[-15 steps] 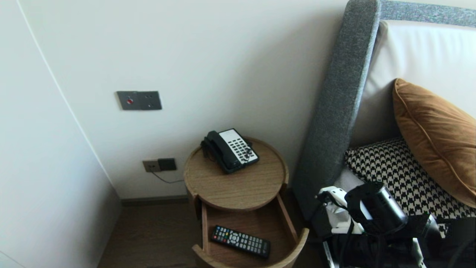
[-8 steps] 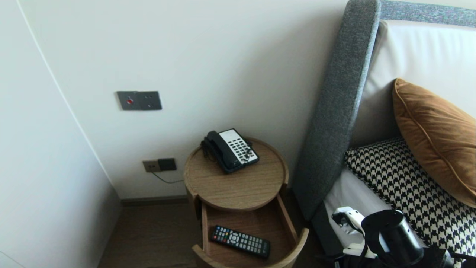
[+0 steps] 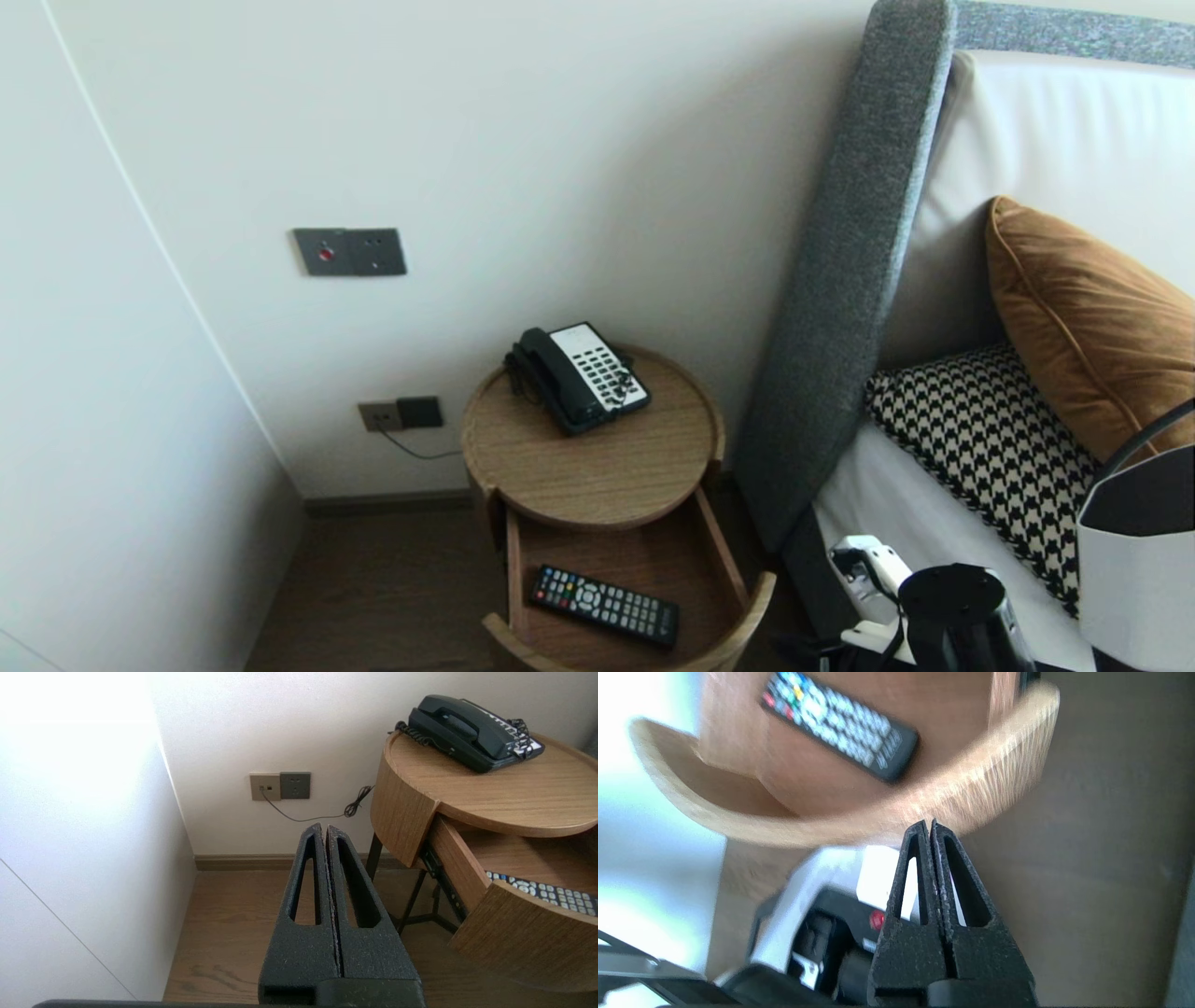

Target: Close the nightstand drawer

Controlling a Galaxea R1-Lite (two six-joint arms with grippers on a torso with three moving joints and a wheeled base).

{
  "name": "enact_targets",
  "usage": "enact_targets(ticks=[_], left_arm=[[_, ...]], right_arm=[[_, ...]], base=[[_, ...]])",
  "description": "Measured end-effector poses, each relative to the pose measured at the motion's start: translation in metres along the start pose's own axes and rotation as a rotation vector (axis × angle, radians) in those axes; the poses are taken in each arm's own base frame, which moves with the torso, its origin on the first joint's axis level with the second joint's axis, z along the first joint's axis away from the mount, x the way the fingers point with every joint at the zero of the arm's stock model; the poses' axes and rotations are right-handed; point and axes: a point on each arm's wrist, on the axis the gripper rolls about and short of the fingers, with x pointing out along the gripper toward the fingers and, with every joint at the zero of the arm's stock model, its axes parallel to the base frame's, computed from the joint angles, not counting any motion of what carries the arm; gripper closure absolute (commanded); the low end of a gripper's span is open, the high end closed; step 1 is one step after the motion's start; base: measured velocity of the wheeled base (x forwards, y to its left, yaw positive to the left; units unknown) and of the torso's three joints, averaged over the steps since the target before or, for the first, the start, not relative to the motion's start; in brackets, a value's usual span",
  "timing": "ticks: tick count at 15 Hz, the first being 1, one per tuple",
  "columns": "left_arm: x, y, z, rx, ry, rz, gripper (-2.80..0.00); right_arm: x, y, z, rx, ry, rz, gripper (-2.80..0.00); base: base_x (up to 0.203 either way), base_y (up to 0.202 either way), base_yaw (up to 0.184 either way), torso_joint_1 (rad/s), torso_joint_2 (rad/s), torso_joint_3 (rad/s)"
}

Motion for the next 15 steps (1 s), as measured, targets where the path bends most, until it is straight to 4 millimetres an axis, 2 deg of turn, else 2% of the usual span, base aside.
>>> enact_targets(ticks=[5, 15], left_arm=[[0.0, 0.0, 0.0, 0.0, 0.0, 0.0, 0.0], [0.0, 0.0, 0.0, 0.0, 0.0, 0.0, 0.0]], right_arm=[[0.011, -0.003, -0.006, 0.001, 0.017, -0.004, 0.0], [0.019, -0.007, -0.012, -0.002, 0.045, 0.004, 0.0]], base=[[0.0, 0.0, 0.0, 0.0, 0.0, 0.0], [0.0, 0.0, 0.0, 0.0, 0.0, 0.0]])
